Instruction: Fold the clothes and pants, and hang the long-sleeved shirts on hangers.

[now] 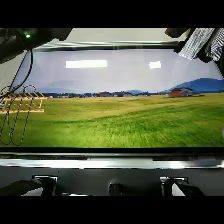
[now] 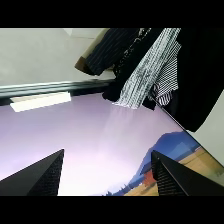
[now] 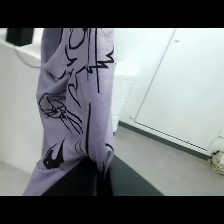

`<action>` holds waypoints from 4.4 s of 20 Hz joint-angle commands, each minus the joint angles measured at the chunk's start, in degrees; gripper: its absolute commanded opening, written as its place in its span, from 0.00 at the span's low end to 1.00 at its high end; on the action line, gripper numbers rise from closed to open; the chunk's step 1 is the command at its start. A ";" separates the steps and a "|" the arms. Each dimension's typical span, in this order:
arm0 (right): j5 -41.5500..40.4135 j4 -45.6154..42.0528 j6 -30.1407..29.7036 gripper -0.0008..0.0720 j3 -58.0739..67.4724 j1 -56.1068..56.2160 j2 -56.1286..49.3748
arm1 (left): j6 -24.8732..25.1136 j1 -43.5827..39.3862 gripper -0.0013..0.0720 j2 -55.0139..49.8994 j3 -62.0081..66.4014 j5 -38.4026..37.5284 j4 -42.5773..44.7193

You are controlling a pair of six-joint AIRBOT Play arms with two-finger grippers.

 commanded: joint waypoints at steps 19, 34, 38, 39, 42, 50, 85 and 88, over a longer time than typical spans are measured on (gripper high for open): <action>-15.96 -4.02 14.40 0.06 0.31 -18.53 -3.54 | 0.59 -0.13 0.85 -0.55 0.04 -0.02 3.13; -11.72 -7.48 16.55 0.06 0.28 -18.53 -6.29 | 0.57 -0.15 0.85 -0.72 0.04 -0.04 3.10; -9.31 -7.87 16.52 0.07 0.28 -18.53 -6.29 | 0.57 -0.15 0.85 -0.72 0.04 -0.04 3.08; -8.81 -8.00 16.52 0.07 0.28 -18.53 -6.29 | 0.57 -0.15 0.85 -0.72 0.04 -0.04 3.08; -8.81 -7.96 16.52 0.07 0.28 -18.53 -6.29 | 0.57 -0.15 0.85 -0.72 0.04 -0.04 3.08; -5.55 -7.91 15.80 0.07 0.28 -18.53 -6.25 | 0.57 -0.15 0.85 -0.72 0.04 -0.04 3.08; -36.02 11.65 19.08 0.60 0.28 -28.83 6.97 | -13.51 5.88 0.85 2.19 0.07 -1.68 3.19; -49.59 26.36 23.65 0.57 0.28 -28.81 7.34 | -14.99 9.79 0.82 3.26 0.07 -9.27 6.71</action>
